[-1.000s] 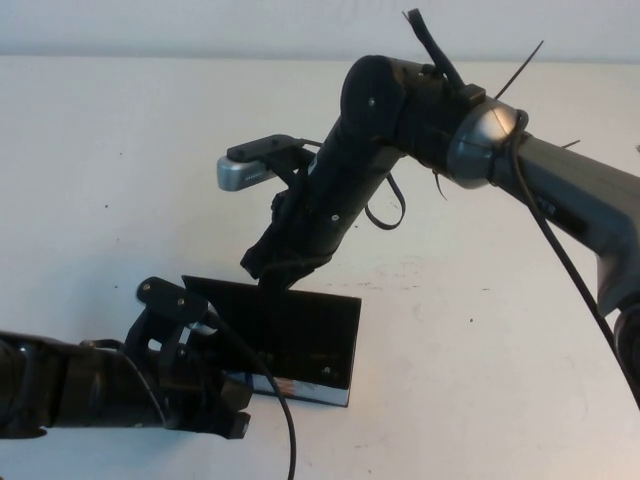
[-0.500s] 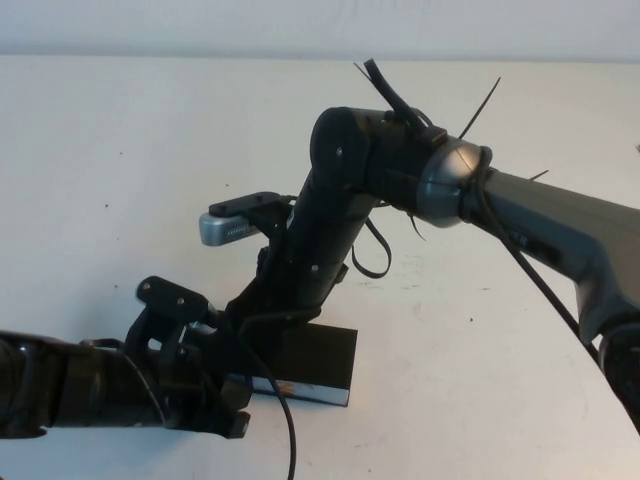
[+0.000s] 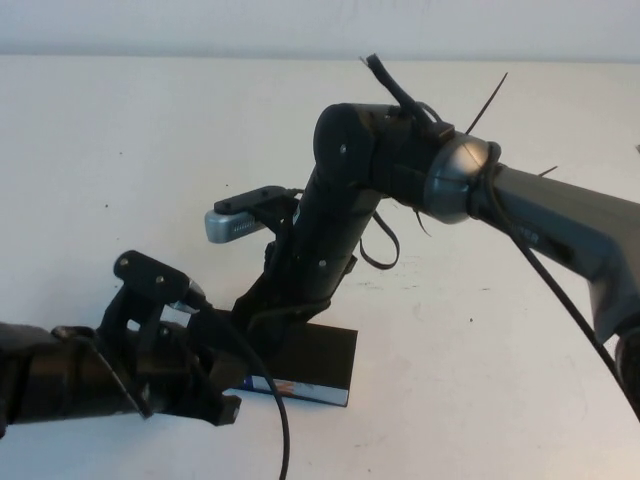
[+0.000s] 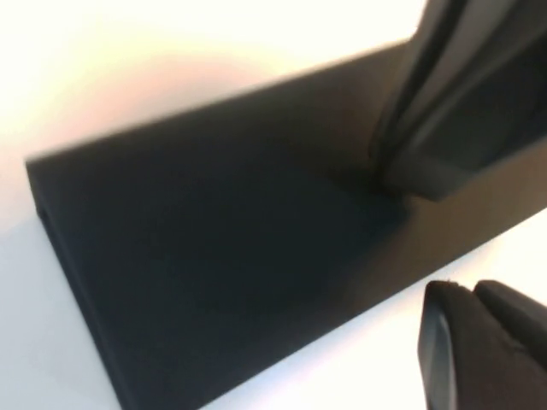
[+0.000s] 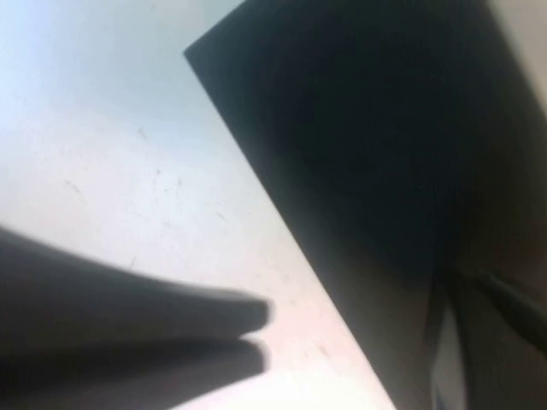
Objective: Return glasses to glasses case
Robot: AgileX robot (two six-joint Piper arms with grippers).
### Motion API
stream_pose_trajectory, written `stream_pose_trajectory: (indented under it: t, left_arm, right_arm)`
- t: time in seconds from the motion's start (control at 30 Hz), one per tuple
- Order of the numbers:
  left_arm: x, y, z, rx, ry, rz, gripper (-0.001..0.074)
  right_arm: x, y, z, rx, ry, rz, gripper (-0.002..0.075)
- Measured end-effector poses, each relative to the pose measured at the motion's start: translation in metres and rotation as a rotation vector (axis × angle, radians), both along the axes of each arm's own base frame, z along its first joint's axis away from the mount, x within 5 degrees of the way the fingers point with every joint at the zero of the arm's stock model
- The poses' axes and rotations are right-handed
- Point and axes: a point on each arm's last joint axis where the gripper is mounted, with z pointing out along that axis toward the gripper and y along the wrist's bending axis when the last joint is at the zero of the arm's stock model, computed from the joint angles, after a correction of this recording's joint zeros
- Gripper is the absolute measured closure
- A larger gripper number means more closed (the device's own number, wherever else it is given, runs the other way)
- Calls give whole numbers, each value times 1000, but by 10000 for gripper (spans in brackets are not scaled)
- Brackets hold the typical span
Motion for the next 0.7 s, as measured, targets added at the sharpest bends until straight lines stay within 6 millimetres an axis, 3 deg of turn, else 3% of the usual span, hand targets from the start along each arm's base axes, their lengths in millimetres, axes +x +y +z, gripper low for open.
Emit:
stream_pose_trajectory:
  t: [0.23,0.4,0.53,0.7]
  left_arm:
    - [-17,10,57,-86,-215,30,736]
    - [-45,28,104,-163,-439,92,736]
    - [-77,50,123,-204,-602,175,736]
    - [-120,78,121,-270,-764,278,736]
  right_arm:
    - [-7,-15,52,5,-121,-45,740]
    - [-20,-32,94,22,-200,-99,740]
    - [-44,-56,128,37,-249,-140,740]
    - [-94,-102,154,28,-272,-193,740]
